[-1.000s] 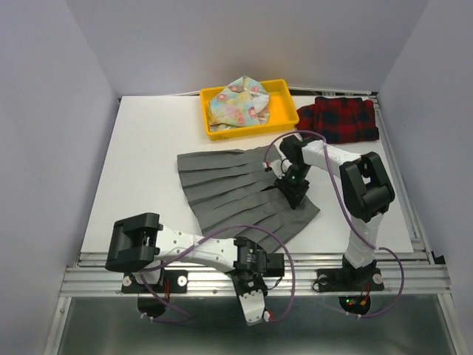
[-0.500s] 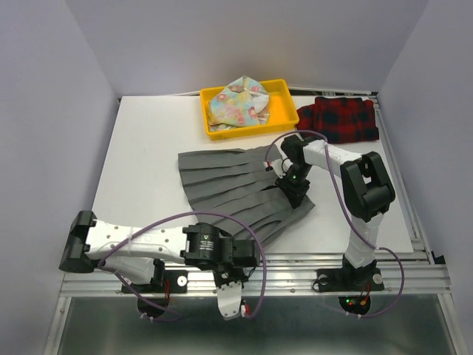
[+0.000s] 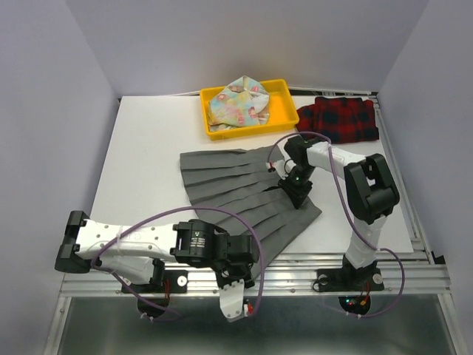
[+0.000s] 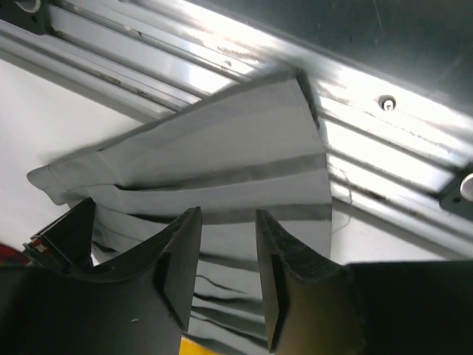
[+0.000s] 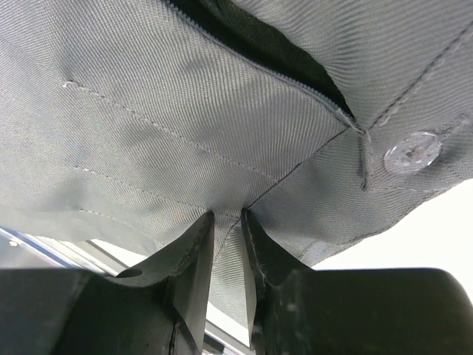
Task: Fold and stack the skirts
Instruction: Flatten the skirt out
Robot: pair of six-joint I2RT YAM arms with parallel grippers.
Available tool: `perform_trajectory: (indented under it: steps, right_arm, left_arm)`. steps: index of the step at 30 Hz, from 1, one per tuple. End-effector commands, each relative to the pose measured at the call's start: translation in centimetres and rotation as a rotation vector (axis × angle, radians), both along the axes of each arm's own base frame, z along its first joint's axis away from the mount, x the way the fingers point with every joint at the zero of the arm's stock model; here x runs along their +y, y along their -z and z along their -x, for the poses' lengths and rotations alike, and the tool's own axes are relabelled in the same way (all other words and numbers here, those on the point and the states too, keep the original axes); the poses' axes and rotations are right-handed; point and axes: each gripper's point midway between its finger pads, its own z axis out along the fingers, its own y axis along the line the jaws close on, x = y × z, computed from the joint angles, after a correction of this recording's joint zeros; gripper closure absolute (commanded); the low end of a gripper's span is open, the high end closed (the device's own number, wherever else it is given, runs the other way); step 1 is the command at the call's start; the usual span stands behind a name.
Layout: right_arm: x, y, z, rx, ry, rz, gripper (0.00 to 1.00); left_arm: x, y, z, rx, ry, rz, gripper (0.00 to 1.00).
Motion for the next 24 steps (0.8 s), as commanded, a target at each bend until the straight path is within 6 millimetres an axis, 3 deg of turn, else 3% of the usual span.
perform_trajectory:
  steps: [1, 3, 4, 5, 6, 8, 9, 10, 11, 15, 16, 18, 24]
  right_arm:
    - [-3.6, 2.4, -0.4, -0.044, -0.053, 0.106, 0.73]
    - [-4.1, 2.3, 0.9, -0.01, -0.072, 0.112, 0.75]
    - [-3.9, 2.1, 1.4, 0.005, -0.078, 0.092, 0.75]
    - [-3.8, 1.9, 1.9, 0.019, -0.081, 0.082, 0.76]
    - [-4.0, 1.7, 3.0, 0.046, -0.082, 0.078, 0.76]
    - [-3.9, 1.5, 4.3, 0.081, -0.081, 0.06, 0.77]
    - [-3.7, 1.4, 5.0, 0.097, -0.095, 0.055, 0.78]
    - [-3.6, 1.0, 5.8, 0.113, -0.103, 0.05, 0.79]
    - [-3.0, 1.0, 7.1, 0.141, -0.124, 0.038, 0.79]
    - [-0.2, -0.2, 11.0, 0.224, -0.185, -0.017, 0.79]
    - [1.0, -0.6, 12.7, 0.257, -0.216, -0.038, 0.79]
    - [2.0, -1.1, 14.1, 0.277, -0.257, -0.039, 0.79]
    - [5.4, -2.8, 16.3, 0.371, -0.326, -0.125, 0.77]
  left_arm:
    - [-2.8, -4.9, 2.2, 0.198, -0.148, 0.203, 0.5]
    - [-4.1, -6.5, 0.8, 0.245, -0.327, 0.298, 0.49]
    - [-4.3, -6.8, -1.9, 0.254, -0.45, 0.322, 0.49]
    - [-4.6, -7.1, -1.7, 0.281, -0.479, 0.326, 0.51]
    - [-4.5, -6.8, -5.5, 0.328, -0.664, 0.323, 0.52]
    - [-4.0, -7.3, -10.1, 0.372, -0.858, 0.345, 0.58]
    - [-2.2, -7.2, -14.8, 0.39, -1.031, 0.362, 0.59]
    - [-1.9, -6.6, -16.5, 0.458, -1.099, 0.346, 0.59]
    - [0.1, -5.7, -20.3, 0.509, -1.273, 0.34, 0.59]
    - [3.4, -3.5, -25.3, 0.708, -1.539, 0.328, 0.6]
    - [4.9, -2.0, -27.6, 0.755, -1.651, 0.331, 0.62]
    - [6.7, 0.4, -29.7, 0.767, -1.758, 0.311, 0.62]
    - [7.4, 3.0, -34.1, 0.76, -1.849, 0.296, 0.61]
